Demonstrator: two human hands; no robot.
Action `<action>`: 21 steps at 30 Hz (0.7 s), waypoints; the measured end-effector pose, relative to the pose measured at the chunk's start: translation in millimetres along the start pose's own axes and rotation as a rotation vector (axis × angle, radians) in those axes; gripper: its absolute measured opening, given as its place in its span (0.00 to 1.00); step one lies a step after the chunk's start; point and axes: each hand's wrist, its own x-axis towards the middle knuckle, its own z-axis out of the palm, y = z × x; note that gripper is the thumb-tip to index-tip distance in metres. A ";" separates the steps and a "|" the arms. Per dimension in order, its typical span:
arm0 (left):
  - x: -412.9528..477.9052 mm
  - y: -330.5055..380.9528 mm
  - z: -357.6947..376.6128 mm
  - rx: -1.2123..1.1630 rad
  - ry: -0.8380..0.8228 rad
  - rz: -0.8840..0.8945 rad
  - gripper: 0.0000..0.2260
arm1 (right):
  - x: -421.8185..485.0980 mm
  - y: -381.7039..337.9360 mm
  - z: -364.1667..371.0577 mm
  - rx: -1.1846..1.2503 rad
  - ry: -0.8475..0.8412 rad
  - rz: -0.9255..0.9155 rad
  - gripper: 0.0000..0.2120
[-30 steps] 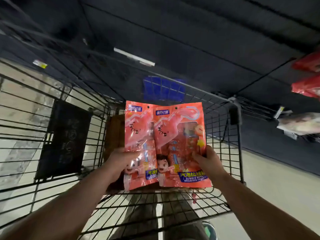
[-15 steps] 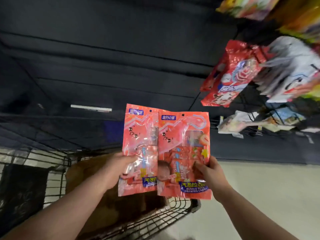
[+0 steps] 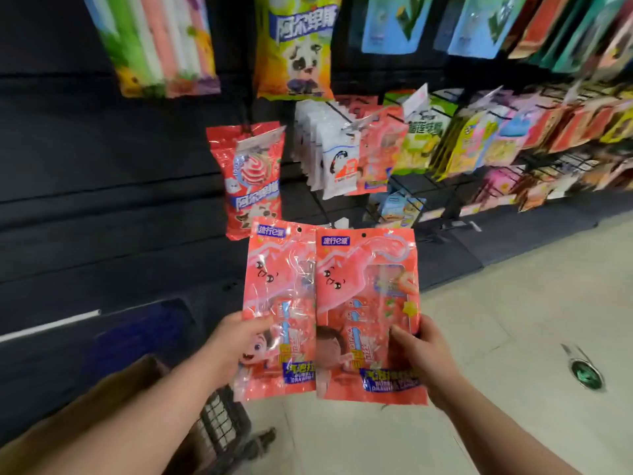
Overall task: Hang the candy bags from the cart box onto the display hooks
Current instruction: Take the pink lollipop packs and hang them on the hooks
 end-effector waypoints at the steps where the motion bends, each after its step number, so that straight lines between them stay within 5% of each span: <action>1: -1.0 2.2 22.5 0.017 -0.009 0.010 0.04 | 3.7 1.9 -21.7 0.003 0.023 0.000 0.07; 10: -28.1 11.8 179.8 0.050 -0.090 0.038 0.10 | 22.6 8.7 -173.5 0.037 0.139 -0.015 0.12; 21: -20.6 39.8 236.0 0.120 -0.077 0.088 0.13 | 44.8 2.2 -219.5 0.096 0.176 -0.046 0.06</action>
